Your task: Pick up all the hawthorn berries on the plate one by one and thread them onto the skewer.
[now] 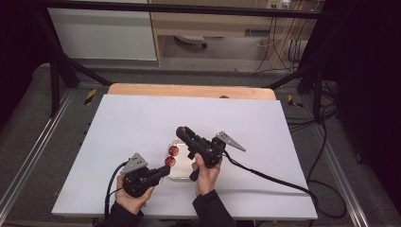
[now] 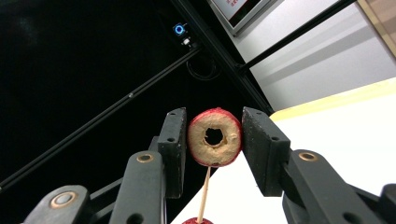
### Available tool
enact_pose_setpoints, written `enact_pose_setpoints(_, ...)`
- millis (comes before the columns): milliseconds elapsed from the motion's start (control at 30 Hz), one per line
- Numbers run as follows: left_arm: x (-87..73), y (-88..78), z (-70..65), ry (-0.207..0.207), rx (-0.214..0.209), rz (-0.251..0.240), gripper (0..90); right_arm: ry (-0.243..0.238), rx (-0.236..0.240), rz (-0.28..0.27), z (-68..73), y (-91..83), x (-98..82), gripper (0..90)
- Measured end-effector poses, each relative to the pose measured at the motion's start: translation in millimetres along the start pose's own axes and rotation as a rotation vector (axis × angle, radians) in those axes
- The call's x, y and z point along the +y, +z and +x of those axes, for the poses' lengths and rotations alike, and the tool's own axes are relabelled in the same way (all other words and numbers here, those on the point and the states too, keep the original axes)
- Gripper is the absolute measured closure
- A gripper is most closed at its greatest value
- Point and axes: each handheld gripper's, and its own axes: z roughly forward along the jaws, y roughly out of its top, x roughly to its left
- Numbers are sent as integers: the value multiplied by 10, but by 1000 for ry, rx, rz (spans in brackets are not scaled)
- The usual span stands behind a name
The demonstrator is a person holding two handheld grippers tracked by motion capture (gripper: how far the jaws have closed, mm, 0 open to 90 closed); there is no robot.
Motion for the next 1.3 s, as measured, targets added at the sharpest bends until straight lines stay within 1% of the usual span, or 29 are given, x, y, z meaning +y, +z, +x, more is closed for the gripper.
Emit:
enact_pose_setpoints(267, 0, -1, -2, 3, 4, -4, 882, 0, 16, 0, 5, -7, -1, 618)
enact_pose_setpoints(667, 3, -12, 1, 3, 6, -17, 882, 2, 13, 6, 0, -2, 0, 619)
enact_pose_setpoints(733, 5, -10, -6, 2, 7, -23, 883, 7, 15, 12, 0, -2, -15, 618)
enact_pose_setpoints(867, 8, 2, -4, -10, 9, -19, 883, 9, 18, 19, -5, -3, -70, 619)
enact_pose_setpoints(967, 0, 12, -5, -12, 11, -17, 884, 11, 19, 19, -2, -5, -97, 620)
enact_pose_setpoints(1067, 2, 11, -6, -22, 10, -29, 885, 5, 18, 32, 8, -15, -124, 620)
enact_pose_setpoints(1233, 6, 16, 18, -38, 6, -20, 885, -7, 23, 57, 6, -22, -199, 621)
enact_pose_setpoints(1300, 2, 23, 27, -35, 6, -17, 885, -12, 19, 60, 5, -25, -213, 621)
